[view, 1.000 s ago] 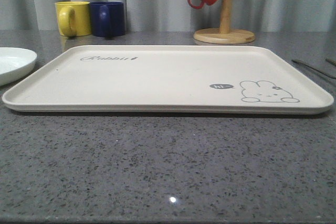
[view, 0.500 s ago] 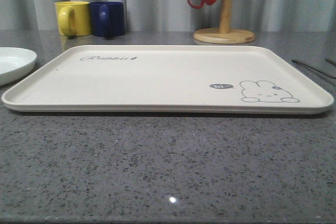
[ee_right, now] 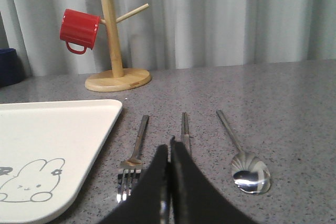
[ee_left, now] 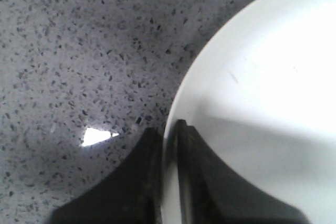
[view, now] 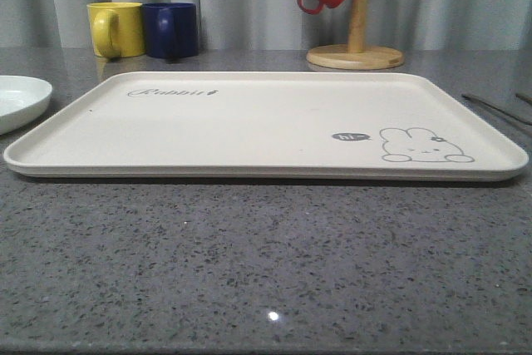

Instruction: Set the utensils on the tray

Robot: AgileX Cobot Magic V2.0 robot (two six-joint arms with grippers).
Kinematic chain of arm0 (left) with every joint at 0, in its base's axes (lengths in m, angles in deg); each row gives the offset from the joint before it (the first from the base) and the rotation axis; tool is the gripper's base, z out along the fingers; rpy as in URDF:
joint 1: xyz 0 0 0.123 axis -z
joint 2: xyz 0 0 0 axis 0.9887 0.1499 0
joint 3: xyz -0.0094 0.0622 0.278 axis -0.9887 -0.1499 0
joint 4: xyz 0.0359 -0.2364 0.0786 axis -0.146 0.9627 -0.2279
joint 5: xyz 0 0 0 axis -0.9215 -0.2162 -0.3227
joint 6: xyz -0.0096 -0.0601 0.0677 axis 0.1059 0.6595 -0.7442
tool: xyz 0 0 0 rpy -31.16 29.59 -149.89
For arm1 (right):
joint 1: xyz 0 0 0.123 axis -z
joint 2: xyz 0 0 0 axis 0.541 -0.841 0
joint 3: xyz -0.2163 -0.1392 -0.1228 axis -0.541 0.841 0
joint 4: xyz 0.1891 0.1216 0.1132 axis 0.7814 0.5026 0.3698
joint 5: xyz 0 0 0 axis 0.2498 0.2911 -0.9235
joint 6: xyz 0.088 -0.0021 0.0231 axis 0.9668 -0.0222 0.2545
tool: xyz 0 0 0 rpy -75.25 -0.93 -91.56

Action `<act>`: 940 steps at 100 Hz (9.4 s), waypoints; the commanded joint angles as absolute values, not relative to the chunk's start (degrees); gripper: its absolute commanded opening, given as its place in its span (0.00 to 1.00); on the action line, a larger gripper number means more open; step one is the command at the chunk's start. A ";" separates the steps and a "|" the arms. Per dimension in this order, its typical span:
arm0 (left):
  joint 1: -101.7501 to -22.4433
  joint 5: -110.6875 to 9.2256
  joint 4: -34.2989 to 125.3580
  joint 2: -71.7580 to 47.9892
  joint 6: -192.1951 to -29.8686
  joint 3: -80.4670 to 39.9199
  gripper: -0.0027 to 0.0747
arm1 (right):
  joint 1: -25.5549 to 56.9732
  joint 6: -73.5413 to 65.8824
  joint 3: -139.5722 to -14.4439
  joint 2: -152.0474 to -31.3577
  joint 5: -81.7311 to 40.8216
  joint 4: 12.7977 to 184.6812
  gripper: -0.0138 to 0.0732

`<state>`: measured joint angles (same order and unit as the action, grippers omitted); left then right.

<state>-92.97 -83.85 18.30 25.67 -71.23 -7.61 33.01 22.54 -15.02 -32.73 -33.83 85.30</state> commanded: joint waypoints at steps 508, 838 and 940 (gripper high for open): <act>-78.39 -42.24 41.98 -37.52 -90.66 -48.38 0.01 | 33.35 22.06 -19.58 -31.75 -40.64 84.79 0.08; -78.39 -42.24 41.98 -37.52 -90.66 -48.38 0.01 | 29.75 14.67 -80.67 -122.41 5.25 91.52 0.31; -78.39 -42.24 41.98 -37.52 -90.66 -48.38 0.01 | 14.98 38.73 -89.11 -114.73 11.19 83.70 0.14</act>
